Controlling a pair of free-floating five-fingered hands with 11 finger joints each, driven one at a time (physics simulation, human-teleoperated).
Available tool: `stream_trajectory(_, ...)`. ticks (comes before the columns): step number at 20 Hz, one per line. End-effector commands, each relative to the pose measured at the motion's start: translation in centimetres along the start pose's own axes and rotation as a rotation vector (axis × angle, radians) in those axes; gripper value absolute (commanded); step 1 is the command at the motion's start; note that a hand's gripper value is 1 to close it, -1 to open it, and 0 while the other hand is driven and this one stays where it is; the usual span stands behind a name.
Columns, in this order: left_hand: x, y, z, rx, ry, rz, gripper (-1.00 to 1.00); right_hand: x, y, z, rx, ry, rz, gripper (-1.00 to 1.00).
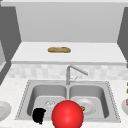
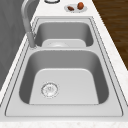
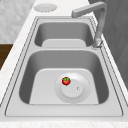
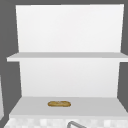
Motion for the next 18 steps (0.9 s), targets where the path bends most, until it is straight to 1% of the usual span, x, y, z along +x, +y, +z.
stream_trajectory(1,0.0,0.0,0.0,0.0,0.0,0.0,0.0,0.2,0.6,1.9,0.008,0.04,0.143,1.0)
stream_trajectory(16,0.0,0.0,0.0,0.0,0.0,0.0,0.0,1.1,5.0,9.7,0.005,0.036,0.169,1.0)
stream_trajectory(18,0.0,0.0,0.0,0.0,0.0,0.0,0.0,0.9,5.5,9.7,0.014,0.038,0.172,1.0)
